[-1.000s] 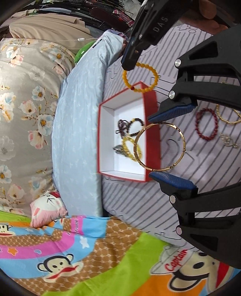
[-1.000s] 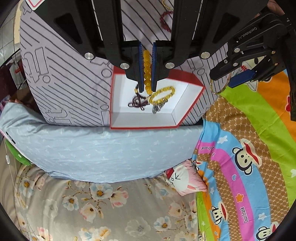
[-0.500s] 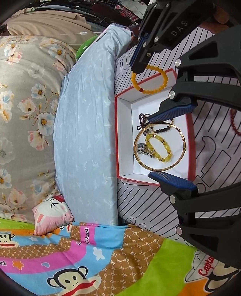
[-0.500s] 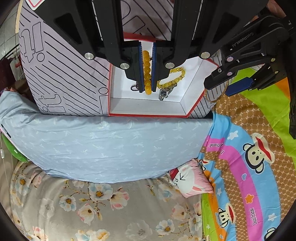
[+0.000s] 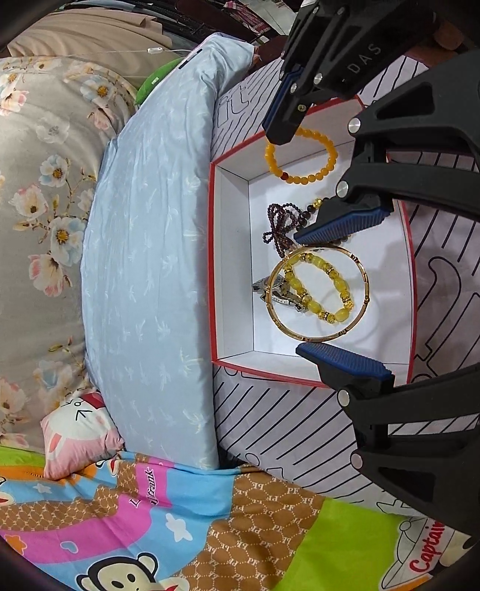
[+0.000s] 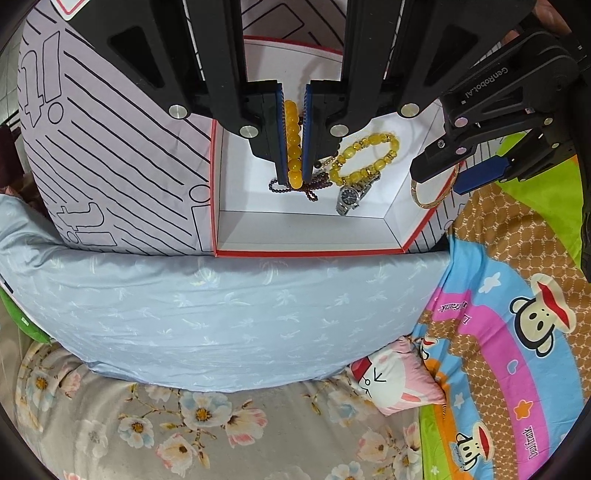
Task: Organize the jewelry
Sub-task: 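Carry both items into the red box and open both grippers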
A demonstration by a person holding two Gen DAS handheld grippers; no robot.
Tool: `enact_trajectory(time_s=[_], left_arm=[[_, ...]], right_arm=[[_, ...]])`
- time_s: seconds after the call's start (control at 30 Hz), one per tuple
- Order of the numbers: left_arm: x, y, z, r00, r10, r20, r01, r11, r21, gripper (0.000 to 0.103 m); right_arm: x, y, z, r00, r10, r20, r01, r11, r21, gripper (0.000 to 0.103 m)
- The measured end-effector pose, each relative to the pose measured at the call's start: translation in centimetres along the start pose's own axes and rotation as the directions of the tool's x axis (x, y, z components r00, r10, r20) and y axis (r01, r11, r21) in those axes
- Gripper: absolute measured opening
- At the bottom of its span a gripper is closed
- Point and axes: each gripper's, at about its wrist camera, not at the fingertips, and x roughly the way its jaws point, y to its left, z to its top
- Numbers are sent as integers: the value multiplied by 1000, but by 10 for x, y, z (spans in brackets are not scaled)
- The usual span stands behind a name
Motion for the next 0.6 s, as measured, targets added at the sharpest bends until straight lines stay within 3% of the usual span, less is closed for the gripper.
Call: enact_trajectory(time_s=[0.53,0.6], left_arm=[[21,-4,-4,999,-13,-40,13,1000,3,53],[22,-4,-4,999,-19,-45,19,1000,-9,57]], right_arm=[[23,1,-7,999,-10,-35,9,1000,-20,7],[18,4,-8,999,-43,-10,42,998,-37,19]])
